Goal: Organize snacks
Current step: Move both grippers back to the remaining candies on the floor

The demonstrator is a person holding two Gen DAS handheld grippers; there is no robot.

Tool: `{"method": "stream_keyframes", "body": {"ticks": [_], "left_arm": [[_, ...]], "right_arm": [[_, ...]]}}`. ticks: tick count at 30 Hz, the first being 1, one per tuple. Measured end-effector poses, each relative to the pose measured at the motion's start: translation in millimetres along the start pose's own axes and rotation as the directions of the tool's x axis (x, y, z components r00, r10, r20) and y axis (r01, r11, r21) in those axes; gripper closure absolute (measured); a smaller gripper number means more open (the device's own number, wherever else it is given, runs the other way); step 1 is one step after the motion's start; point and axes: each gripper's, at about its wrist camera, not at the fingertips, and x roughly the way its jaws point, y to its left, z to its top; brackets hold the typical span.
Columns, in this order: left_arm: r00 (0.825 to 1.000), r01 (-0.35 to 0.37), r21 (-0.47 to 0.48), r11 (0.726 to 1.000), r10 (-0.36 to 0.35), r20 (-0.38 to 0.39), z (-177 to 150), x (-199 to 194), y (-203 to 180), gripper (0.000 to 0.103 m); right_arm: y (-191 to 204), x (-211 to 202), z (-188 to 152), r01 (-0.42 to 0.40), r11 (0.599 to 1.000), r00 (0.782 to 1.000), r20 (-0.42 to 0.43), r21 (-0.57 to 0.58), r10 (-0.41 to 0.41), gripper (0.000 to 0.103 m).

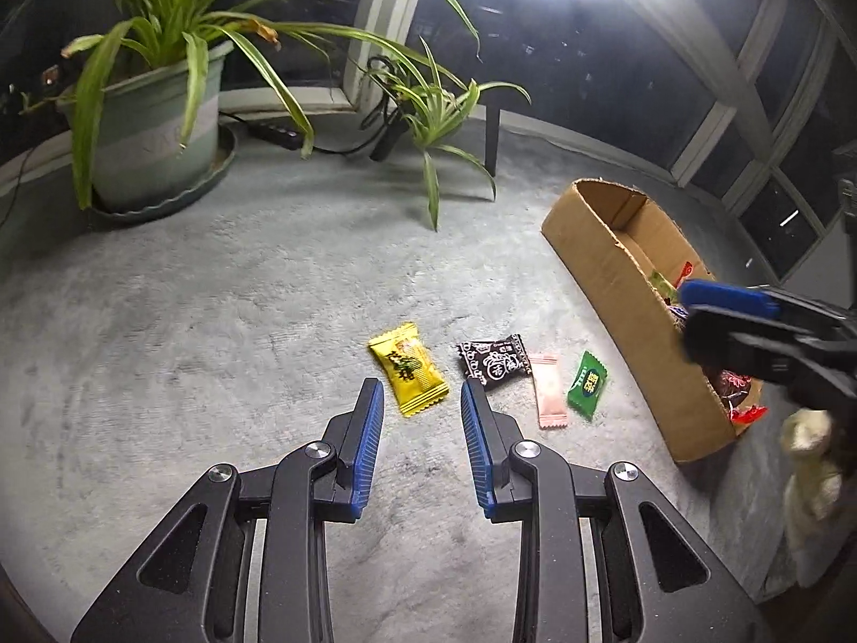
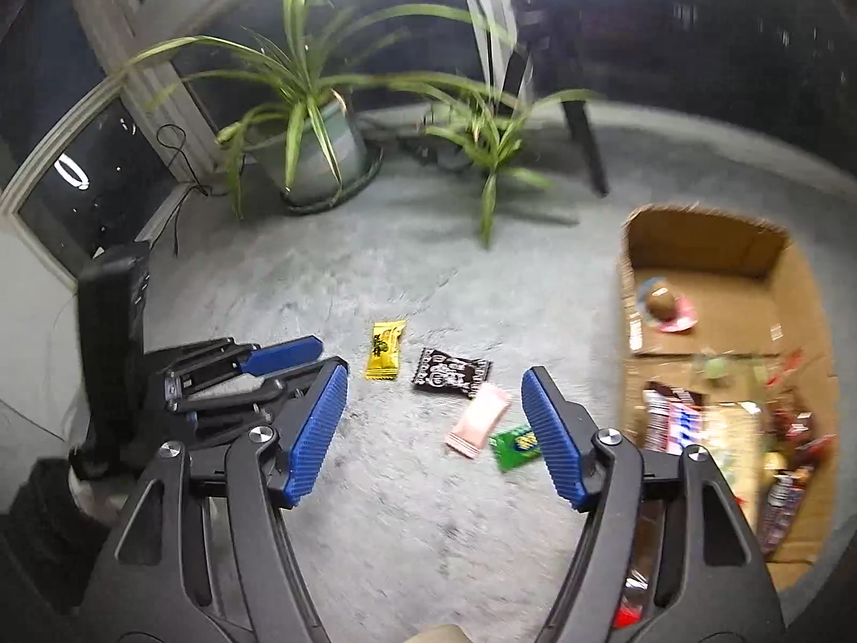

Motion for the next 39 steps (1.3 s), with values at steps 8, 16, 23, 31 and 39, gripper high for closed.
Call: {"method": "stream_keyframes", "body": {"ticks": [8, 16, 23, 31, 39], "left_arm": [[1.0, -0.007, -0.006, 1.0, 0.007, -0.022, 9, 21, -1, 0.075], [0.999, -0.031, 0.025, 0.999, 0.032, -0.034, 12, 33, -9, 0.075], [0.997, -0.057, 0.065, 0.996, 0.06, -0.046, 12, 41, -15, 0.075], [0.994, -0.098, 0.076, 0.992, 0.102, -0.05, 7, 44, -4, 0.075], [0.995, -0.093, 0.055, 0.994, 0.096, -0.04, 8, 36, 7, 0.075]], "right_arm": [[-34, 61, 21, -0.066, 0.981, 0.99, -0.111, 0.181, 0.087, 0.062], [-30, 98, 27, -0.056, 0.985, 0.981, -0.174, 0.162, 0.084, 0.069], [-36, 110, 25, -0.071, 0.977, 0.97, -0.213, 0.201, 0.115, 0.069], [-38, 101, 10, -0.093, 0.97, 0.958, -0.245, 0.223, 0.148, 0.069], [-9, 95, 4, -0.006, 1.0, 0.968, -0.251, 0.014, 0.01, 0.069]]}}
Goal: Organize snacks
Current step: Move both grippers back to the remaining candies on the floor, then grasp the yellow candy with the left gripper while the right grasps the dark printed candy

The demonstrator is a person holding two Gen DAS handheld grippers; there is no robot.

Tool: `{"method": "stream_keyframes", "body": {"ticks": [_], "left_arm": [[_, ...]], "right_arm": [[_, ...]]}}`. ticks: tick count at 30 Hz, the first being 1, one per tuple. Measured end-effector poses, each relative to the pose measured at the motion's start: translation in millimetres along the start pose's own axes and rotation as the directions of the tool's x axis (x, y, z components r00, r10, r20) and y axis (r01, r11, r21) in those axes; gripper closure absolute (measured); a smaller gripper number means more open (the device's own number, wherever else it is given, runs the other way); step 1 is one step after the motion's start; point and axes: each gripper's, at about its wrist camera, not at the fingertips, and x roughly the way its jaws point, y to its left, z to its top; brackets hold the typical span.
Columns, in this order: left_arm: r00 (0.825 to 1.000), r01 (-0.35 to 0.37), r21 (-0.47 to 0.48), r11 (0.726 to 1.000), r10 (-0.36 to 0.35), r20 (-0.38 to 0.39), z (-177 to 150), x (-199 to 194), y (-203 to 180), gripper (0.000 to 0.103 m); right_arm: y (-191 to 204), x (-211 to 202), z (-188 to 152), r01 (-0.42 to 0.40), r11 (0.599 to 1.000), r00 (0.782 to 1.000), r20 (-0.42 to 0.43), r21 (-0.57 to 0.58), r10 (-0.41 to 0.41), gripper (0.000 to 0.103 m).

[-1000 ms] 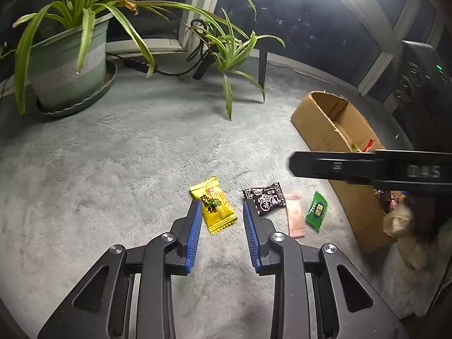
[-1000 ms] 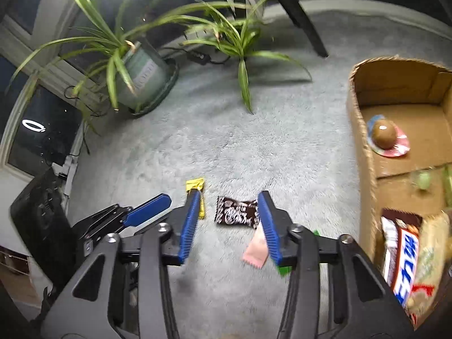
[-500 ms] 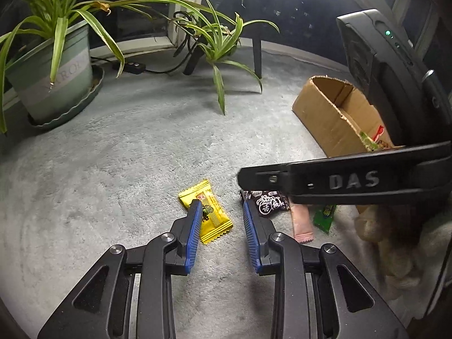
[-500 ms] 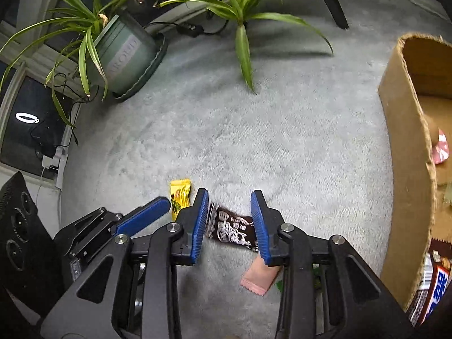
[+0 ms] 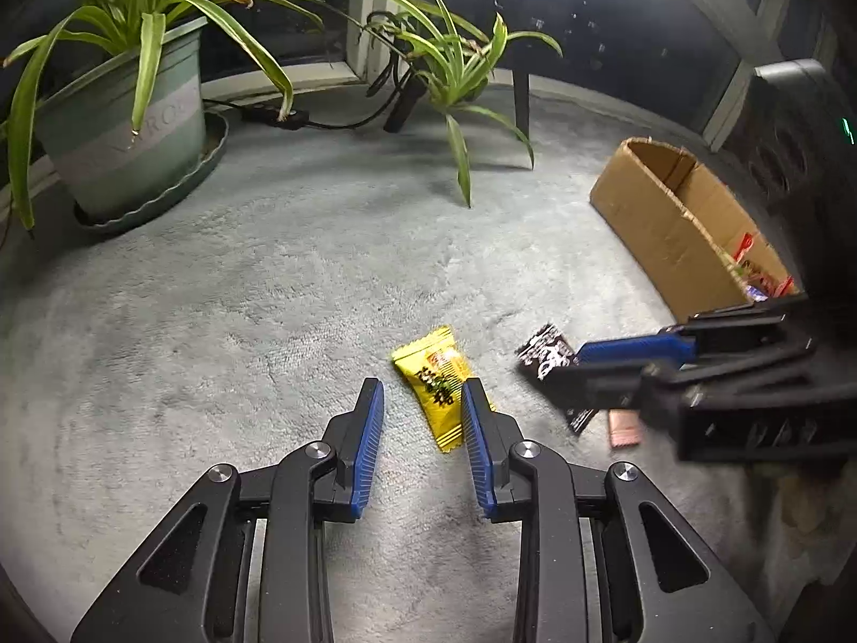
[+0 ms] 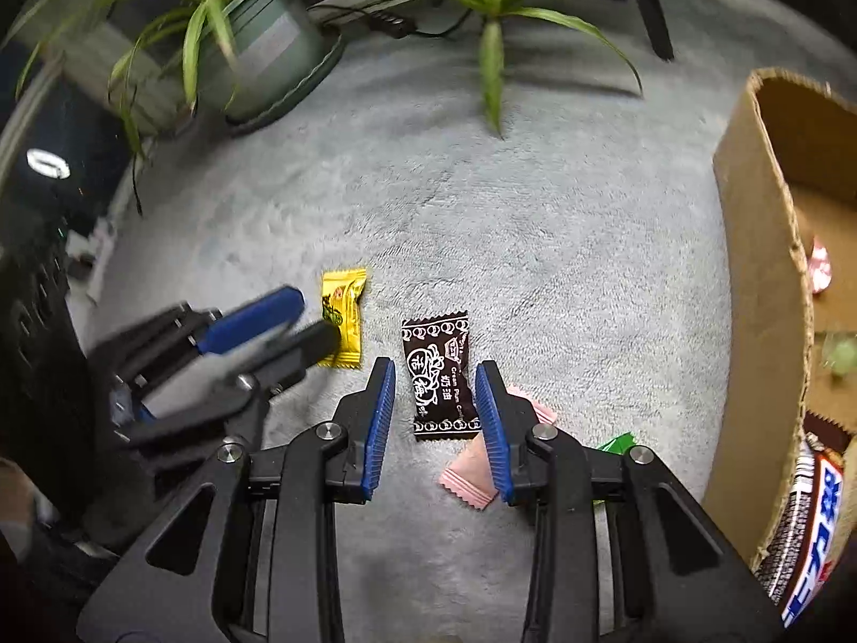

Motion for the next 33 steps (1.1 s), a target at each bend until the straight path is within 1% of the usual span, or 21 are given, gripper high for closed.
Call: {"method": "stream_keyframes", "body": {"ticks": [2, 5, 7, 13, 15, 16, 21, 25, 26, 28, 31, 33], "left_arm": [[1.0, 0.024, -0.002, 1.0, -0.024, 0.001, 1, -1, 1, 0.075], [1.0, 0.015, 0.021, 1.0, -0.015, -0.006, 2, 2, -5, 0.075], [1.0, 0.011, 0.028, 1.0, -0.01, -0.013, 4, 6, -7, 0.075], [0.999, -0.04, 0.068, 0.997, 0.042, -0.023, 8, 15, -14, 0.075], [0.998, -0.059, 0.084, 0.995, 0.061, -0.02, 8, 15, -14, 0.08], [0.998, -0.06, 0.088, 0.994, 0.062, -0.019, 7, 15, -13, 0.08], [0.998, -0.062, 0.076, 0.995, 0.064, -0.015, 5, 12, -4, 0.083], [0.998, -0.059, 0.06, 0.996, 0.06, -0.01, 2, 9, 2, 0.084], [0.998, -0.056, 0.054, 0.997, 0.056, -0.01, 2, 8, 4, 0.084], [0.998, -0.055, 0.049, 0.997, 0.055, -0.008, 1, 8, 5, 0.084], [0.999, -0.046, 0.036, 0.998, 0.046, -0.005, 0, 6, 6, 0.084], [0.999, -0.043, 0.03, 0.999, 0.043, -0.001, -1, 4, 6, 0.084]], "right_arm": [[4, 0, 0, 0.035, 0.999, 0.999, 0.0, -0.024, -0.035, 0.069], [2, -3, 1, 0.085, 0.995, 0.996, 0.009, -0.044, -0.085, 0.069], [1, -3, 2, 0.086, 0.995, 0.996, 0.005, -0.048, -0.086, 0.069], [1, -3, 2, 0.091, 0.995, 0.996, 0.01, -0.05, -0.091, 0.069], [2, -3, 1, 0.09, 0.994, 0.996, 0.009, -0.058, -0.089, 0.069], [4, -1, 2, 0.092, 0.994, 0.996, 0.01, -0.064, -0.092, 0.069], [12, 2, 1, 0.118, 0.987, 0.993, 0.014, -0.109, -0.117, 0.069], [23, 3, -2, 0.17, 0.97, 0.985, 0.029, -0.176, -0.168, 0.069], [26, 4, -3, 0.185, 0.964, 0.983, 0.033, -0.193, -0.182, 0.07], [31, 5, -4, 0.226, 0.948, 0.974, 0.042, -0.223, -0.222, 0.076], [30, 4, -4, 0.221, 0.952, 0.975, 0.044, -0.214, -0.216, 0.077], [26, 1, -4, 0.195, 0.963, 0.981, 0.045, -0.186, -0.19, 0.078]]}}
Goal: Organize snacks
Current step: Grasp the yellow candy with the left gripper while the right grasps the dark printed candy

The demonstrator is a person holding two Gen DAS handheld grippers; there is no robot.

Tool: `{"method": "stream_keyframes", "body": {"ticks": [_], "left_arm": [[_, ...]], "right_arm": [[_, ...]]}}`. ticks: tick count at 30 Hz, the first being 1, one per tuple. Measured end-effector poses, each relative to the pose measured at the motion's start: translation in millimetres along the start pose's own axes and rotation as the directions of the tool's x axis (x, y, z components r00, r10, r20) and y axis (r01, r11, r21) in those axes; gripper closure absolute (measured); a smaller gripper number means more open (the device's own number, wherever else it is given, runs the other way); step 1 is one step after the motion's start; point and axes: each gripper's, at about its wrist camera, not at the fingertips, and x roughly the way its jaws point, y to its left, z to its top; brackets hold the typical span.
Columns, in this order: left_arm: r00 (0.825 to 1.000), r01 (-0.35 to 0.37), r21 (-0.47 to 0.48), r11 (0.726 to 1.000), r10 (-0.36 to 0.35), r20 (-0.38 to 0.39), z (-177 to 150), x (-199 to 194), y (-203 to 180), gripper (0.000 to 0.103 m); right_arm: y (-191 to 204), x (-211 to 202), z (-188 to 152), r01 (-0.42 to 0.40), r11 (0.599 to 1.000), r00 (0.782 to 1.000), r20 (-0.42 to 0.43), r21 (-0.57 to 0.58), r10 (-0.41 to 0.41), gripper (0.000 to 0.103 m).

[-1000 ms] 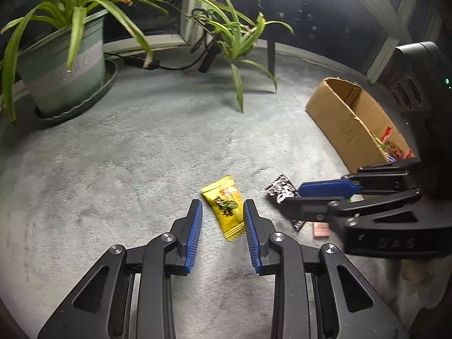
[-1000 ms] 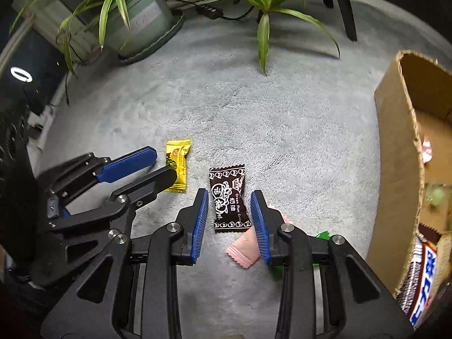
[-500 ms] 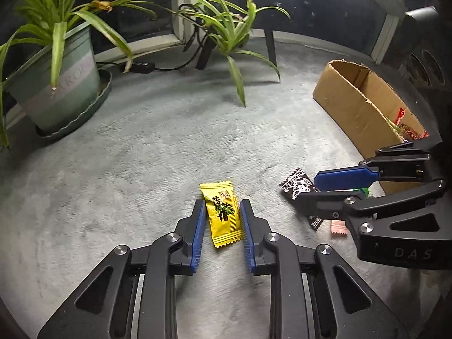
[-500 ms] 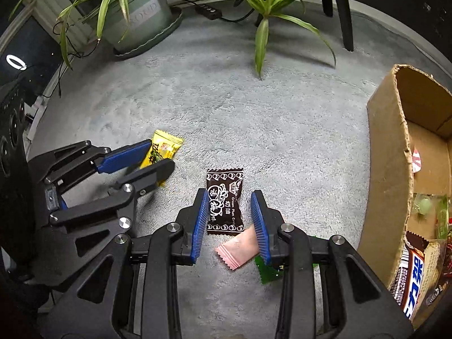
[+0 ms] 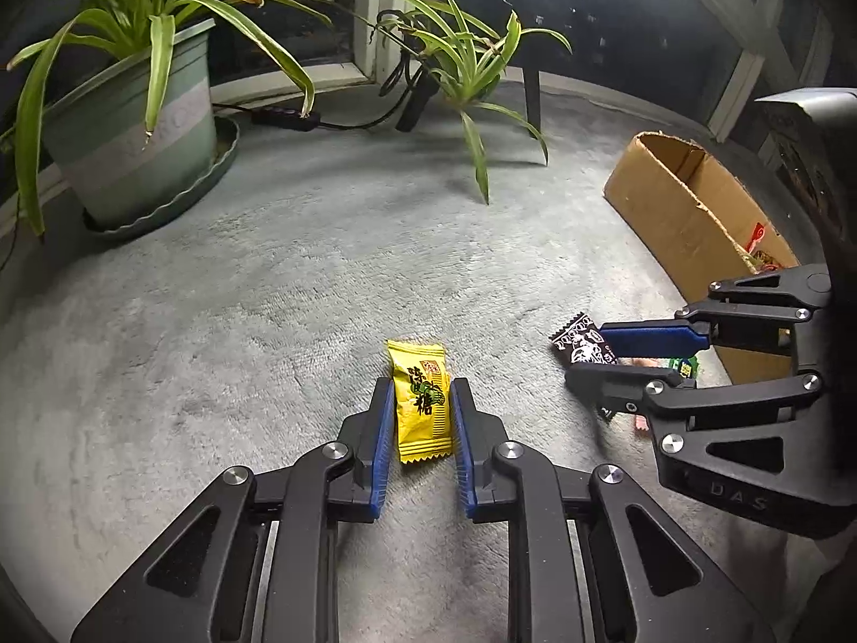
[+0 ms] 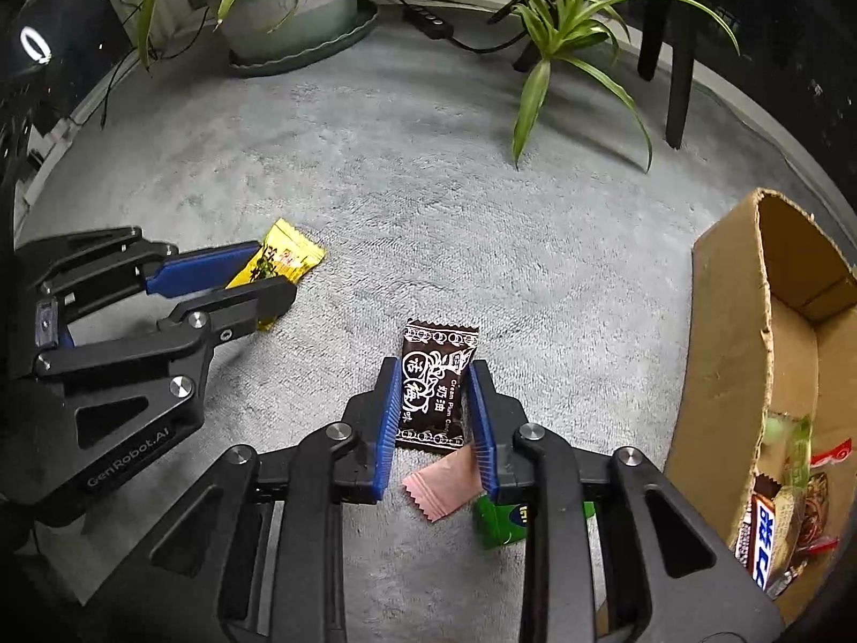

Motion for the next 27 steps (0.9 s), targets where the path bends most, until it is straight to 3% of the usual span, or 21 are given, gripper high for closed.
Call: {"method": "stream_keyframes", "body": {"ticks": [9, 15, 27], "left_arm": [[0.999, 0.013, -0.014, 1.0, -0.013, 0.031, -2, -18, -2, 0.084], [0.996, 0.035, -0.002, 0.999, -0.034, 0.077, 7, -38, -13, 0.084], [0.981, 0.106, 0.08, 0.991, -0.118, 0.152, 32, -61, -75, 0.084]], "right_arm": [[-12, -44, -8, -0.091, 0.992, 0.992, 0.101, 0.092, 0.081, 0.078], [-25, -83, -12, -0.116, 0.986, 0.978, 0.185, 0.122, 0.092, 0.078], [-93, -136, -39, -0.039, 0.98, 0.966, 0.258, 0.196, -0.013, 0.078]]}}
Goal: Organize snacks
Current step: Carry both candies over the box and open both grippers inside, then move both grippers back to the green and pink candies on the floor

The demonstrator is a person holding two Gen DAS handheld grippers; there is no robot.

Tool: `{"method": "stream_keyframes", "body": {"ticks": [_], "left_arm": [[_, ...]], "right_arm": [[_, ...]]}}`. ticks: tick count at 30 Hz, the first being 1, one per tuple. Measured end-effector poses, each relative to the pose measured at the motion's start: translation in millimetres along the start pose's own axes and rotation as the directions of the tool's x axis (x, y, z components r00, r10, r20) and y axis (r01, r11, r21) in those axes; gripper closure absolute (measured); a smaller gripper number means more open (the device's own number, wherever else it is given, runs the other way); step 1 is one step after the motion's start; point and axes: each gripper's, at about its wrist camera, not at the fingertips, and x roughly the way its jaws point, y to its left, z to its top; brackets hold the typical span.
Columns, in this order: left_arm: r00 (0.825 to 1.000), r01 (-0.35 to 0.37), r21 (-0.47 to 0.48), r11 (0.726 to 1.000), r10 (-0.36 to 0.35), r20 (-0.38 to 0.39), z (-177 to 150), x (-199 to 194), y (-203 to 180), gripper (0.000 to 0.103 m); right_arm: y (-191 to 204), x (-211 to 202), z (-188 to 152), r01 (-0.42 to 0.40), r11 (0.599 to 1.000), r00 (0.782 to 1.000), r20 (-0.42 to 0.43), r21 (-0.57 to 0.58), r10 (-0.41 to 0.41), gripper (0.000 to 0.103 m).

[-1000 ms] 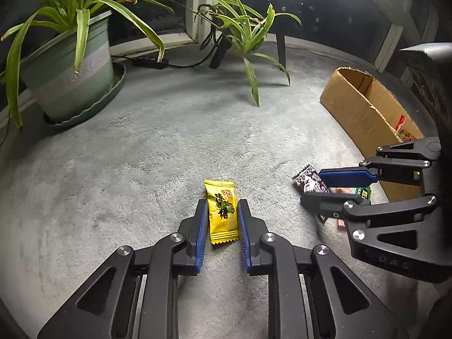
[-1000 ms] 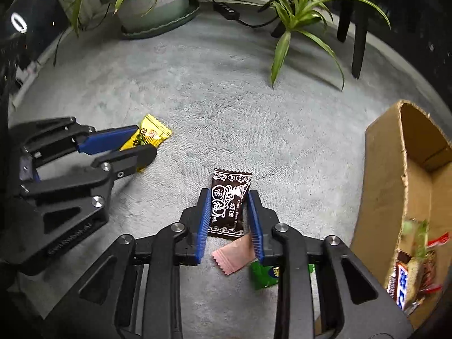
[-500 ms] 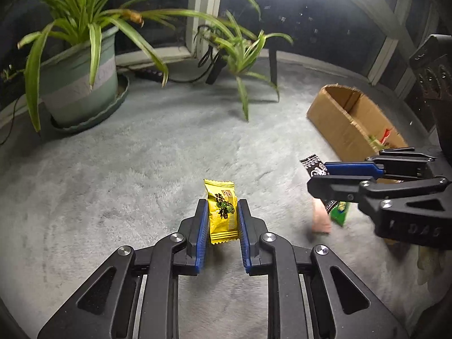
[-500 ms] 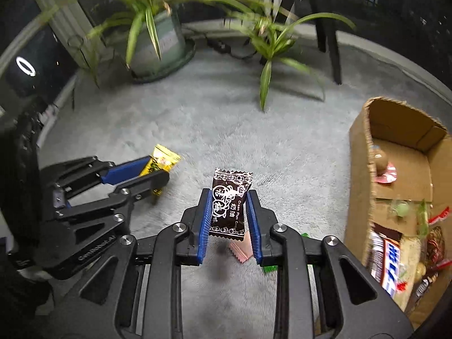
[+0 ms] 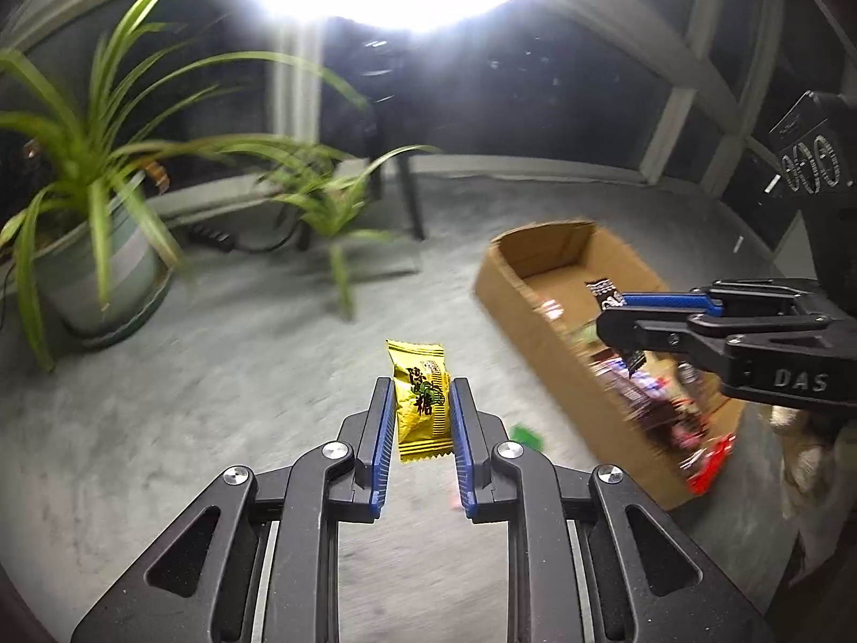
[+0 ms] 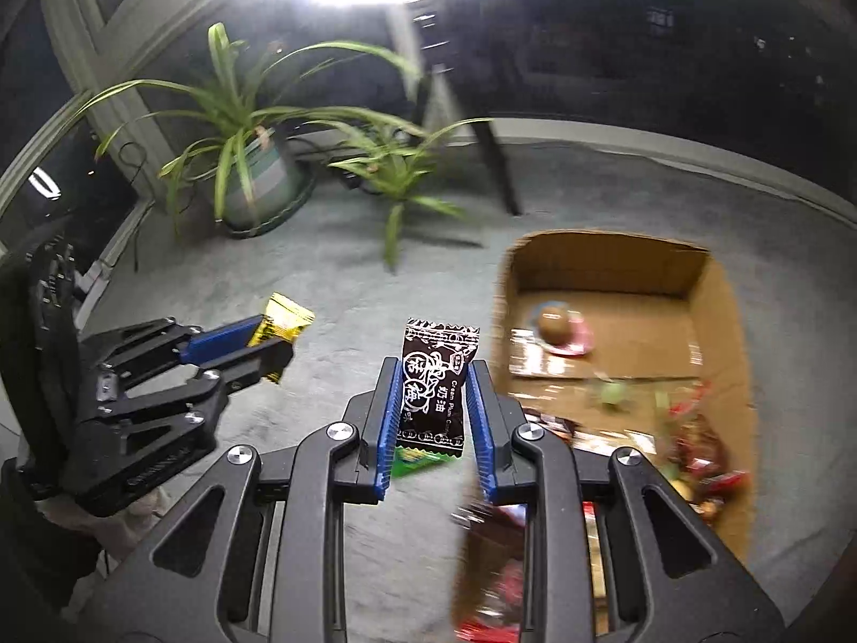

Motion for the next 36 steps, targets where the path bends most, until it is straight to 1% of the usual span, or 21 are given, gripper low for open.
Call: {"method": "stream_keyframes", "body": {"ticks": [7, 14, 20, 25, 28, 30, 31, 32, 36], "left_arm": [[0.998, 0.056, 0.054, 0.997, -0.057, 0.014, 19, 7, -48, 0.084], [0.994, 0.108, 0.089, 0.99, -0.109, 0.008, 27, 21, -91, 0.084], [0.991, 0.135, 0.103, 0.985, -0.134, -0.016, 29, 35, -115, 0.084], [0.988, 0.15, 0.099, 0.984, -0.148, -0.034, 31, 41, -124, 0.084], [0.989, 0.145, 0.104, 0.984, -0.142, -0.036, 31, 42, -130, 0.084], [0.989, 0.144, 0.103, 0.984, -0.141, -0.04, 32, 44, -132, 0.076], [0.99, 0.139, 0.102, 0.985, -0.135, -0.037, 32, 44, -132, 0.07], [0.991, 0.136, 0.099, 0.986, -0.134, -0.031, 31, 42, -132, 0.07], [0.991, 0.132, 0.09, 0.987, -0.13, -0.028, 29, 39, -126, 0.07]], "right_arm": [[-53, -23, -13, 0.052, 0.997, 0.999, 0.011, 0.058, -0.053, 0.078], [-90, -34, -27, 0.069, 0.991, 0.998, -0.001, 0.114, -0.07, 0.078], [-106, -36, -38, 0.06, 0.988, 0.998, -0.016, 0.142, -0.058, 0.077], [-111, -38, -42, 0.055, 0.988, 0.998, -0.016, 0.144, -0.053, 0.077], [-112, -39, -43, 0.056, 0.988, 0.998, -0.014, 0.142, -0.054, 0.077], [-112, -41, -43, 0.062, 0.988, 0.998, -0.012, 0.144, -0.061, 0.061], [-113, -43, -44, 0.063, 0.987, 0.998, -0.004, 0.147, -0.063, 0.046], [-113, -45, -45, 0.061, 0.987, 0.998, 0.006, 0.149, -0.063, 0.042], [-112, -51, -46, 0.05, 0.986, 0.998, 0.025, 0.157, -0.055, 0.042]]}}
